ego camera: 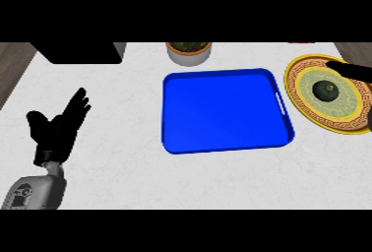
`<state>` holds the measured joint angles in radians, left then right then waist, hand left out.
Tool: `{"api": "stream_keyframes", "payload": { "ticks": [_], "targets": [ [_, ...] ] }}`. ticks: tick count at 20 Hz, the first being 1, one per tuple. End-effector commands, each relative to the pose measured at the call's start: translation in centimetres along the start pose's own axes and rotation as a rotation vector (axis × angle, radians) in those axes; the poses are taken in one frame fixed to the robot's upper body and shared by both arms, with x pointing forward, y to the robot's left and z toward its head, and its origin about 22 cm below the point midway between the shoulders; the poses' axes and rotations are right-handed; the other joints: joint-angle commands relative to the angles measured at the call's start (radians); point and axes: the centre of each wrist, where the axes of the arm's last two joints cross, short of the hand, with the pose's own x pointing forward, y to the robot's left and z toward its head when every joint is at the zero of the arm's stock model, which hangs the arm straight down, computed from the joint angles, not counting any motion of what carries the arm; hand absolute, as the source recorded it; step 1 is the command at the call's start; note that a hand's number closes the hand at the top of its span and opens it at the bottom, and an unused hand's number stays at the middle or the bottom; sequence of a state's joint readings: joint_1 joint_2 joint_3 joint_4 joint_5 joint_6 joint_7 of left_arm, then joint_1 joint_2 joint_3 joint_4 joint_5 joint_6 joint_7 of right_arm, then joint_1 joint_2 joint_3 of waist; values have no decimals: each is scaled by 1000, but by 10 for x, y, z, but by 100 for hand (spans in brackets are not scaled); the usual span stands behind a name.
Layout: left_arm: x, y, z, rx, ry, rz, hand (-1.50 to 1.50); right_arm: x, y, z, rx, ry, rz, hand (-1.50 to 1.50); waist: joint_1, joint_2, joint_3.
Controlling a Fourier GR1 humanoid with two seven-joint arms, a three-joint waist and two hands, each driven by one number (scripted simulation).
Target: Pick the squash from the tray and place it in the plate
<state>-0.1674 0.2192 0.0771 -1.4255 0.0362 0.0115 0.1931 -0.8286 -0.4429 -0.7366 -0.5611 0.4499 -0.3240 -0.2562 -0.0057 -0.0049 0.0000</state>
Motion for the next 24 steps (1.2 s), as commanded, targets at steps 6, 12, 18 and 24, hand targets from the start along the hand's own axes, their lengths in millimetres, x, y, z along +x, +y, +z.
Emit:
{"api": "stream_keyframes", "payload": {
  "ticks": [6,12,18,24],
  "targets": [
    [-6,11,13,-16,-9,-2,0,-43,-62,9,50,9,-128,-150,11,5,1],
    [-5,-6,-6,-10,-3,15,0,-55,-82,24,38,1,-111,-150,3,5,0],
    [-18,-14,7,11,-10,11,0,-67,-115,11,3,13,-86,-150,16,8,1],
    [6,-2,-2,-1,-2,5,0,-78,-127,29,14,51,-24,-150,9,5,0]
  ]
}}
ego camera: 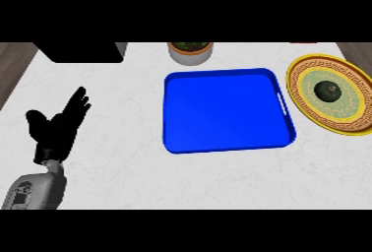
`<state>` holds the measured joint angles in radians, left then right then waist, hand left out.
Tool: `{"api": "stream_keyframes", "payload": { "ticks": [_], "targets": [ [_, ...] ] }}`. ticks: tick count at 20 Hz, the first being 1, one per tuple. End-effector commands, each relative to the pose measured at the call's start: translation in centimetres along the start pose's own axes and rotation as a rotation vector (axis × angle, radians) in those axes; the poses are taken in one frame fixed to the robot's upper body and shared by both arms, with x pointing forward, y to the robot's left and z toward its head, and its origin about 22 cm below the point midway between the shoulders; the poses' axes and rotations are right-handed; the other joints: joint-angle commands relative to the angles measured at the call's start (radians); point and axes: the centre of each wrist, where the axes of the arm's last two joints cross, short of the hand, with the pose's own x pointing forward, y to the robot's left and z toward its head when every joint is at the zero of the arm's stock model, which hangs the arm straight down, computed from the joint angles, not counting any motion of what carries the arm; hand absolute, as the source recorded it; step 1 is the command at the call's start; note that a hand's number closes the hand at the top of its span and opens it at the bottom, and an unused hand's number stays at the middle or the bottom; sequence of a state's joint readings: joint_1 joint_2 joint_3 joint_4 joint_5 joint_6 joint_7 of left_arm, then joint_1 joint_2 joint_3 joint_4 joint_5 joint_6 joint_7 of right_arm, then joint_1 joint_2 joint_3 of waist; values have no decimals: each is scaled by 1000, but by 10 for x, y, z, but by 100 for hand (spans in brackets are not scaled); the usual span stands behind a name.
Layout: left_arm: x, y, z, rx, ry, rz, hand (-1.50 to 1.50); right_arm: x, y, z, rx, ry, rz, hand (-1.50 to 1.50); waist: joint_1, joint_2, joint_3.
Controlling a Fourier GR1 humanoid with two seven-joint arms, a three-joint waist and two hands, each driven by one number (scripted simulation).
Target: Pick the squash from the tray and place it in the plate
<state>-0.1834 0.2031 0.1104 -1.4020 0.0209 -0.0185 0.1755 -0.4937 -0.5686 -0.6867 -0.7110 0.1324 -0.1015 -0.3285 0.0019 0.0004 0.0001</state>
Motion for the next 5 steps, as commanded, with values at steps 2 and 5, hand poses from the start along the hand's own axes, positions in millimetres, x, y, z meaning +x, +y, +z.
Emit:
{"api": "stream_keyframes", "payload": {
  "ticks": [2,5],
  "targets": [
    [3,-10,0,-3,5,-9,0,-18,-31,13,7,42,37,-150,-2,0,0],
    [4,-4,3,-11,7,14,0,-7,-29,1,13,58,48,-150,1,0,0]
  ]
}}
